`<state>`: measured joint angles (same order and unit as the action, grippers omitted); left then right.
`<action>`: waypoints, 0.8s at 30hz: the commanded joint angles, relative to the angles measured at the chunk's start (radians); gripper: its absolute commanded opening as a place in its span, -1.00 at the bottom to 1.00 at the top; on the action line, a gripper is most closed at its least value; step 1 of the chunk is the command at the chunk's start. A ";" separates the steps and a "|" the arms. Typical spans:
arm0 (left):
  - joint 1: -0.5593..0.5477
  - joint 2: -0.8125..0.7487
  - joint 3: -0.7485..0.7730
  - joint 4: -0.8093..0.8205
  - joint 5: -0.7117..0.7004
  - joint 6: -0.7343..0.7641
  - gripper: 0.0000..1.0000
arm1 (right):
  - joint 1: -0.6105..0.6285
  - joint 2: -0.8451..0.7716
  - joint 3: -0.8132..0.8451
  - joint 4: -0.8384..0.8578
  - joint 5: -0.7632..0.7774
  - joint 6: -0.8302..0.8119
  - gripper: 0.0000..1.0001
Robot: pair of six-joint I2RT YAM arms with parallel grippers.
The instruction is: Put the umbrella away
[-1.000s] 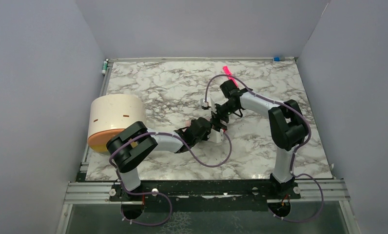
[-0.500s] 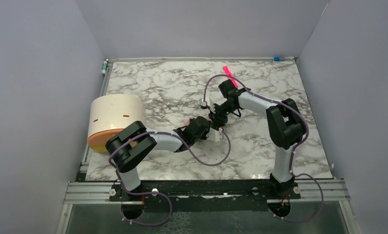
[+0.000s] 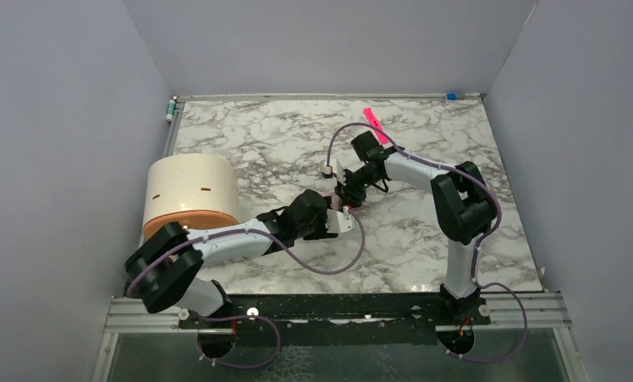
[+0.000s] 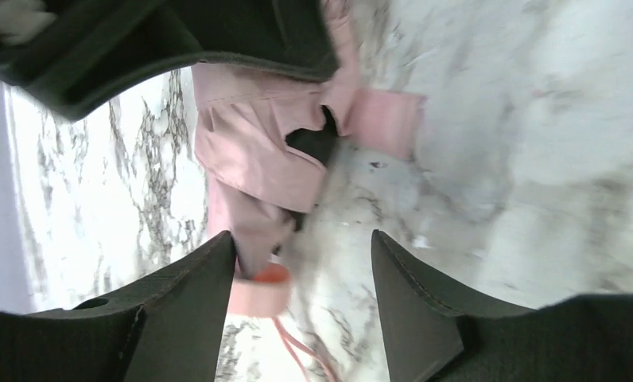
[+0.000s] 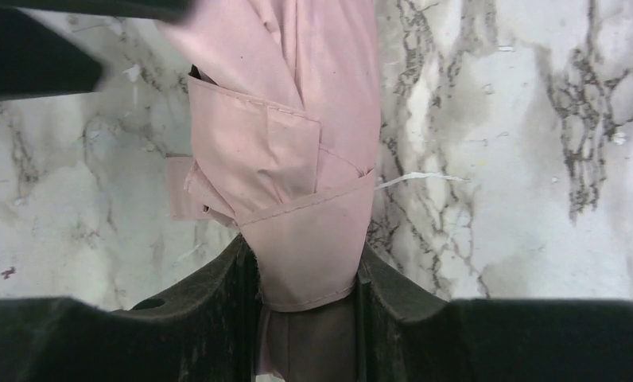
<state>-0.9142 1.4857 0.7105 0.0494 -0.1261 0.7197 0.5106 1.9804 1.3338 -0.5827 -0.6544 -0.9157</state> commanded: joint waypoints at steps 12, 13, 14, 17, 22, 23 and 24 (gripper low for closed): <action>0.070 -0.585 -0.098 -0.101 0.236 -0.269 0.17 | -0.012 -0.029 -0.155 0.068 0.280 -0.126 -0.76; 0.114 -0.586 -0.091 -0.090 0.259 -0.278 0.15 | -0.011 -0.035 -0.159 0.057 0.286 -0.130 -0.76; 0.168 -0.579 -0.080 -0.080 0.300 -0.288 0.14 | -0.012 -0.039 -0.161 0.045 0.290 -0.129 -0.76; 0.352 -0.537 -0.052 -0.028 0.429 -0.321 0.12 | -0.006 -0.057 -0.170 0.003 0.286 -0.133 -0.75; 0.560 -0.385 0.017 0.076 0.611 -0.388 0.15 | -0.004 -0.105 -0.232 0.005 0.260 -0.141 -0.73; 0.571 -0.345 0.042 0.080 0.630 -0.394 0.16 | -0.004 -0.112 -0.241 0.006 0.254 -0.143 -0.73; 0.577 -0.300 0.070 0.079 0.648 -0.397 0.18 | -0.004 -0.117 -0.249 0.008 0.246 -0.143 -0.73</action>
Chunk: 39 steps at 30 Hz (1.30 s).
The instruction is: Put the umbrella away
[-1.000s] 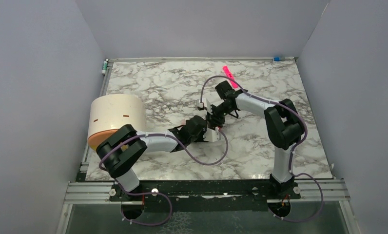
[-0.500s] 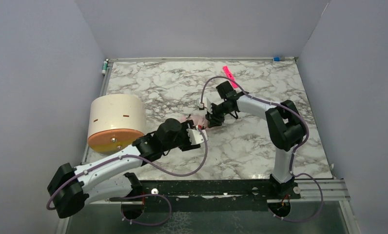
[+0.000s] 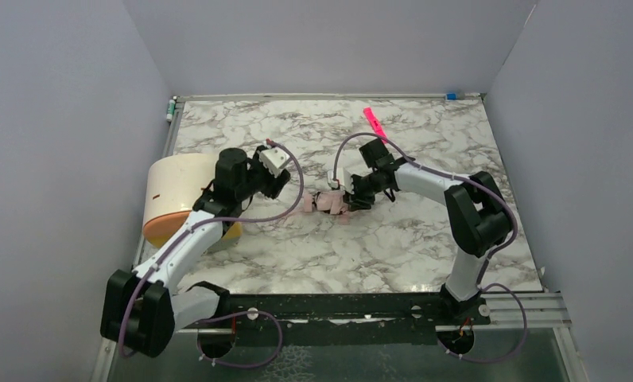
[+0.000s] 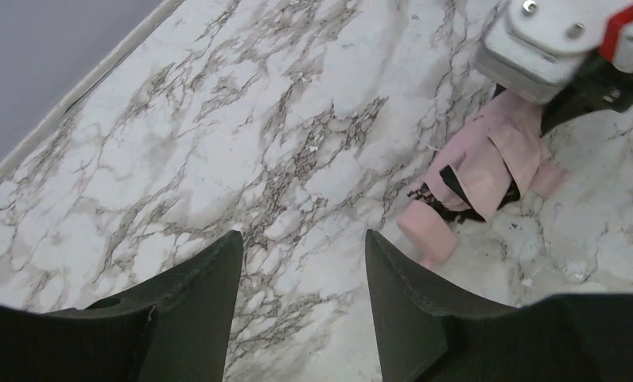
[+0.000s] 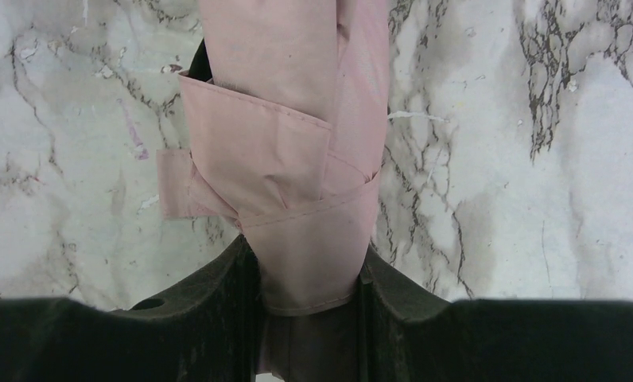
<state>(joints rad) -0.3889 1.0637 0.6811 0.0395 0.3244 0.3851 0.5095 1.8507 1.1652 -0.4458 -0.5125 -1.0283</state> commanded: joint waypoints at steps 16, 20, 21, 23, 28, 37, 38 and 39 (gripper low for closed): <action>0.022 0.655 0.419 -0.206 0.726 0.086 0.27 | 0.007 0.006 -0.099 -0.091 0.090 0.003 -0.74; -0.016 0.751 0.462 -0.278 0.748 0.123 0.31 | 0.007 0.000 -0.112 -0.076 0.096 0.005 -0.74; -0.023 0.776 0.479 -0.298 0.740 0.124 0.32 | 0.007 -0.001 -0.113 -0.075 0.097 0.007 -0.74; -0.036 0.828 0.512 -0.340 0.721 0.133 0.32 | 0.007 -0.004 -0.114 -0.071 0.099 0.008 -0.74; -0.074 0.887 0.543 -0.403 0.708 0.158 0.38 | 0.007 -0.007 -0.116 -0.062 0.100 0.012 -0.74; -0.113 0.950 0.574 -0.460 0.648 0.177 0.38 | 0.007 -0.013 -0.130 -0.023 0.095 0.028 -0.74; -0.115 0.955 0.573 -0.463 0.647 0.180 0.38 | 0.007 -0.015 -0.135 -0.016 0.098 0.031 -0.74; -0.116 0.958 0.571 -0.466 0.647 0.181 0.38 | 0.007 -0.015 -0.137 -0.011 0.101 0.032 -0.74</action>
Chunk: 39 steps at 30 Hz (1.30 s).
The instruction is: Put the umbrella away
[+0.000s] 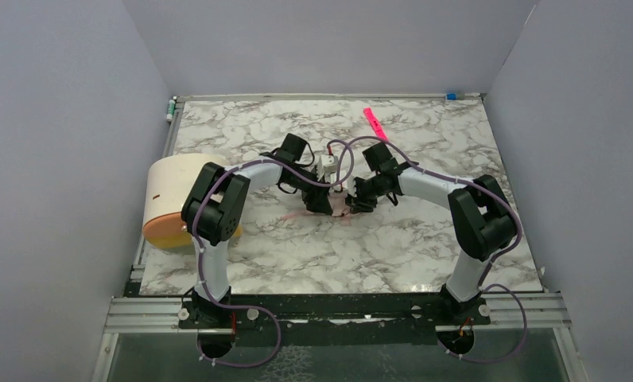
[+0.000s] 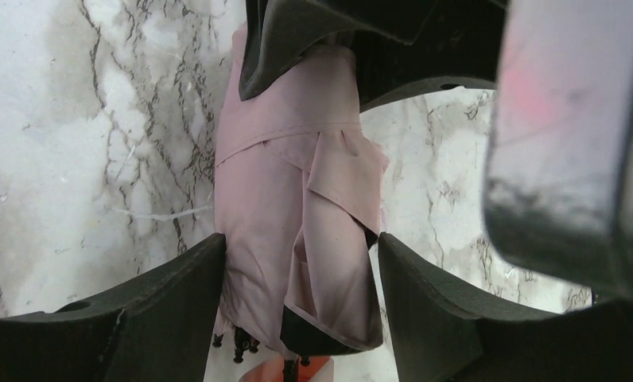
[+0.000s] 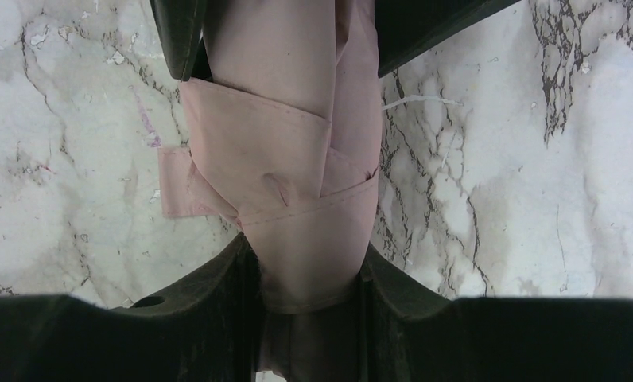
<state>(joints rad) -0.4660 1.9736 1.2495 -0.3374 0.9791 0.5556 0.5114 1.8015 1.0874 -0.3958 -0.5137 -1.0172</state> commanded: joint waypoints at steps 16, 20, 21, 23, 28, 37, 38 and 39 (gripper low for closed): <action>-0.059 0.123 -0.009 -0.132 -0.015 -0.018 0.15 | 0.005 0.025 -0.083 -0.002 0.107 0.036 -0.74; -0.063 0.128 -0.009 -0.145 -0.023 -0.013 -0.02 | 0.005 0.025 -0.084 0.002 0.108 0.040 -0.74; -0.064 0.128 -0.008 -0.149 -0.025 -0.008 -0.09 | 0.005 0.024 -0.086 0.005 0.109 0.040 -0.74; -0.065 0.128 -0.004 -0.162 -0.032 0.002 -0.25 | 0.006 0.021 -0.089 0.009 0.109 0.042 -0.74; -0.065 0.142 0.014 -0.209 -0.039 0.035 -1.00 | 0.005 -0.002 -0.097 0.039 0.106 0.050 -0.53; -0.056 0.156 0.047 -0.232 -0.054 0.029 -1.00 | 0.005 -0.152 -0.176 0.198 0.118 0.150 0.09; -0.054 0.157 0.047 -0.233 -0.055 0.029 -1.00 | 0.005 -0.169 -0.182 0.197 0.119 0.158 0.12; -0.053 0.157 0.047 -0.233 -0.054 0.028 -1.00 | 0.006 -0.178 -0.185 0.190 0.123 0.163 0.15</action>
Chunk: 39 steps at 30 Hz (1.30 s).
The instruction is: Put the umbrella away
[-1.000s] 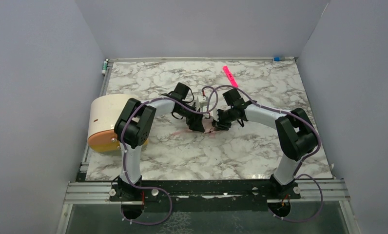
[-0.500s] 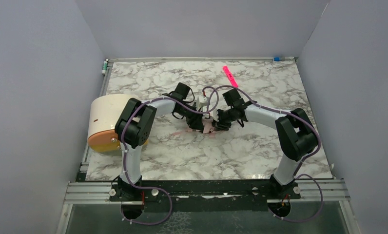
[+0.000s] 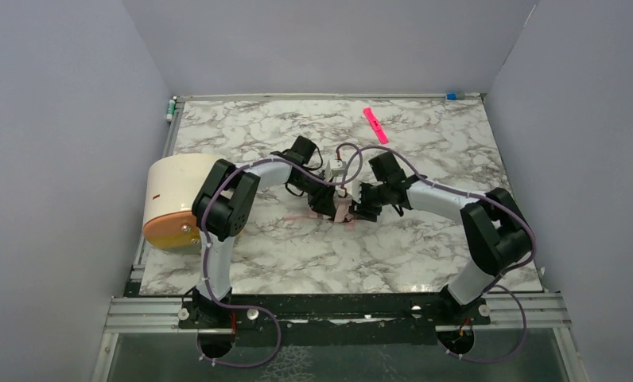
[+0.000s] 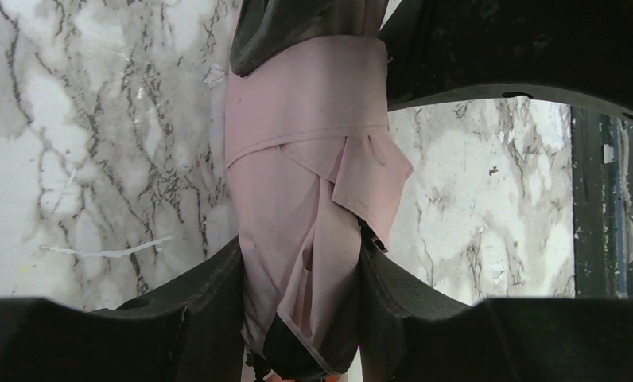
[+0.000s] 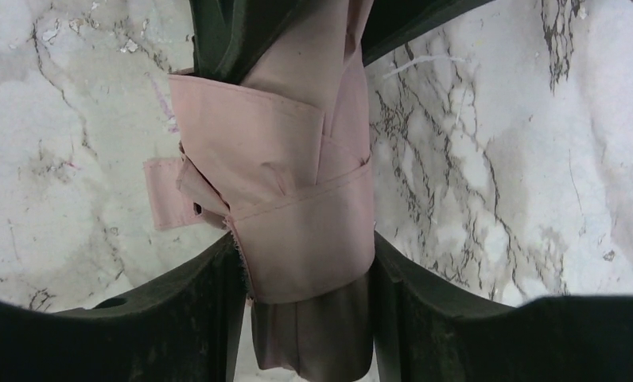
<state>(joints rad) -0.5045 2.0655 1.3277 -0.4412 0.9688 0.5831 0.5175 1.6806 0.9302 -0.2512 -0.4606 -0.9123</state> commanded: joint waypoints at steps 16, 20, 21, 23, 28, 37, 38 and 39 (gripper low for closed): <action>-0.003 0.066 -0.023 -0.106 -0.097 -0.027 -1.00 | -0.002 -0.342 -0.225 0.329 0.171 0.298 0.35; -0.003 0.044 -0.035 -0.083 -0.144 -0.051 -1.00 | -0.001 -0.430 -0.271 0.450 0.238 0.527 0.34; -0.003 0.038 -0.038 -0.075 -0.152 -0.058 -1.00 | -0.001 -0.443 -0.273 0.460 0.283 0.632 0.32; -0.003 0.029 -0.045 -0.059 -0.169 -0.074 -1.00 | -0.002 -0.470 -0.265 0.415 0.377 0.858 0.30; -0.003 0.024 -0.048 -0.034 -0.231 -0.139 -1.00 | -0.001 -0.540 -0.275 0.211 0.405 1.266 0.26; -0.003 0.001 -0.078 0.016 -0.331 -0.230 -1.00 | 0.053 -0.670 -0.424 0.176 0.486 1.411 0.25; -0.003 0.001 -0.080 0.018 -0.335 -0.236 -1.00 | 0.081 -0.663 -0.435 0.189 0.512 1.420 0.27; -0.003 0.000 -0.083 0.019 -0.336 -0.240 -1.00 | 0.111 -0.652 -0.445 0.210 0.538 1.428 0.28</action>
<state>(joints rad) -0.5175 2.0361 1.3003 -0.3851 0.8738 0.3721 0.5491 1.0241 0.5209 -0.0528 -0.0422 0.4091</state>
